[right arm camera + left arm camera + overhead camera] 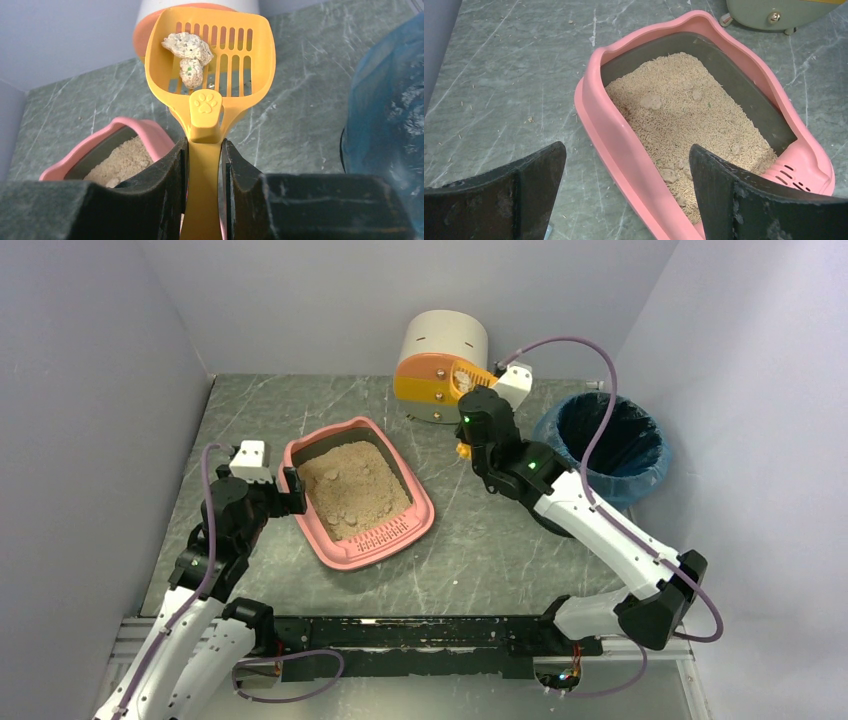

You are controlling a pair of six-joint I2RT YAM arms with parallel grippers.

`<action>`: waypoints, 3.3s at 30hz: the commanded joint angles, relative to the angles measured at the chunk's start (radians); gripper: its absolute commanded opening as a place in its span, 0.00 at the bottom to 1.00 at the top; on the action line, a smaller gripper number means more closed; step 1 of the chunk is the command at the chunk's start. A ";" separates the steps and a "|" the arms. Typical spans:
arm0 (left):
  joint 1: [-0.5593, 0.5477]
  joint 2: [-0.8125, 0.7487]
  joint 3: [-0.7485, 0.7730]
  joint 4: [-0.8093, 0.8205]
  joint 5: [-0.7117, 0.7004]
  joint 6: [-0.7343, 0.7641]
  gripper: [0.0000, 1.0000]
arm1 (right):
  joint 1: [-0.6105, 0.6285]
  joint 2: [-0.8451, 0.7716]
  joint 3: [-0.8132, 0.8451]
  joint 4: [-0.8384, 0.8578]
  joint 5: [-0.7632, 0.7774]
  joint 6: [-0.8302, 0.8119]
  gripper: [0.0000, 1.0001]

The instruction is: Clean the litter box

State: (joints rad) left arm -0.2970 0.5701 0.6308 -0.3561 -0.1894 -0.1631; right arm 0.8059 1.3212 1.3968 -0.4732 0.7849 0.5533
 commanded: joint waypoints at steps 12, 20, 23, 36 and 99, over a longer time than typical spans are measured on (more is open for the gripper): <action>0.001 -0.014 -0.002 0.025 0.025 0.002 0.97 | -0.084 -0.090 0.040 -0.071 0.146 0.199 0.00; 0.001 -0.005 0.001 0.023 0.028 0.001 0.97 | -0.130 -0.140 0.023 -0.062 0.199 0.229 0.00; 0.001 -0.007 -0.003 0.029 0.029 0.000 0.97 | -0.157 -0.148 0.019 -0.067 0.187 0.247 0.00; 0.001 0.005 -0.001 0.028 0.024 0.002 0.97 | -0.281 -0.183 -0.040 -0.049 0.084 0.304 0.00; -0.001 0.009 -0.003 0.031 0.037 0.002 0.97 | -0.540 -0.641 -0.538 0.100 -0.176 1.354 0.00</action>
State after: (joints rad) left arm -0.2970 0.5846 0.6308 -0.3550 -0.1753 -0.1635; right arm 0.2775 0.7013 0.8856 -0.4385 0.5903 1.7878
